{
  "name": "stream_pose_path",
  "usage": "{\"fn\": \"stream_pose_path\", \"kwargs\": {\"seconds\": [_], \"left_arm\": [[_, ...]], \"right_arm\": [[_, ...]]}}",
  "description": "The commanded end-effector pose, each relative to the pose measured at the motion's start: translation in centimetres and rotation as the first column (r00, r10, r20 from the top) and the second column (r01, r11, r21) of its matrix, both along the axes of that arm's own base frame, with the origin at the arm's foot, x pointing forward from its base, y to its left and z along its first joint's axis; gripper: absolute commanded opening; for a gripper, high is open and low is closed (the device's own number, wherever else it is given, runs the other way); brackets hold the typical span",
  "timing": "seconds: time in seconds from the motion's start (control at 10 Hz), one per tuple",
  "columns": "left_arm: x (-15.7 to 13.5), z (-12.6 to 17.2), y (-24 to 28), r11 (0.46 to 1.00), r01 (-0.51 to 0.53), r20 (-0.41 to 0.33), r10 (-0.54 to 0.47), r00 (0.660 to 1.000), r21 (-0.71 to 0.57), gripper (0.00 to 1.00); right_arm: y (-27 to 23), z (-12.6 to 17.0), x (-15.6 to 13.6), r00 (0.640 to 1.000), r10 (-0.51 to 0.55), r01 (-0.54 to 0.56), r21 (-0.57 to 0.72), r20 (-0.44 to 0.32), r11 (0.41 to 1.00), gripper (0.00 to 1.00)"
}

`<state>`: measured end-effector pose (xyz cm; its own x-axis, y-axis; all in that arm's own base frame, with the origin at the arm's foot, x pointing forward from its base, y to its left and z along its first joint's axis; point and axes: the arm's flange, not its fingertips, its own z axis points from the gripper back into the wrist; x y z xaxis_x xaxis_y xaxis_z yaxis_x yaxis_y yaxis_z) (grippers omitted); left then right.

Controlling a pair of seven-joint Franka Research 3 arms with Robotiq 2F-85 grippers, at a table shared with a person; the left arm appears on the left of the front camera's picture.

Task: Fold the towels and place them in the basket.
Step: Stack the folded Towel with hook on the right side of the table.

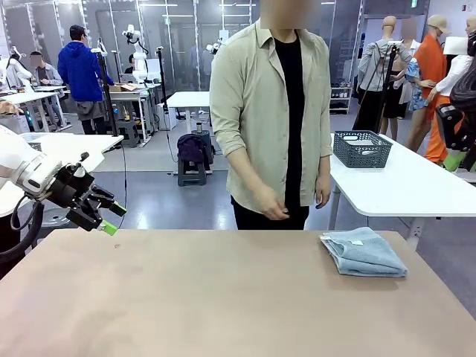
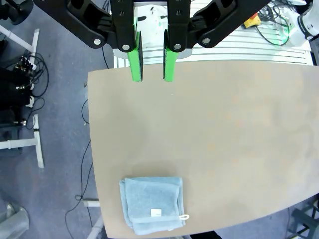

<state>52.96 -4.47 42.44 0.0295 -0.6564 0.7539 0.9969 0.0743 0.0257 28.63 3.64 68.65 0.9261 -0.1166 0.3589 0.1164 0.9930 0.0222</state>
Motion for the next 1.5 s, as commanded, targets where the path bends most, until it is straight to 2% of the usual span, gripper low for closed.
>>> {"fn": "stream_pose_path", "kwargs": {"seconds": [0.0,1.4], "left_arm": [[-0.11,0.13,0.05,1.000,0.006,0.004,-0.006,1.000,0.006,0.96],[-0.11,0.13,0.05,1.000,0.006,0.004,-0.006,1.000,0.006,0.96]], "right_arm": [[-0.16,0.05,0.13,1.000,-0.010,0.010,0.007,-0.001,1.000,0.24],[-0.16,0.05,0.13,1.000,-0.010,0.010,0.007,-0.001,1.000,0.24]]}}
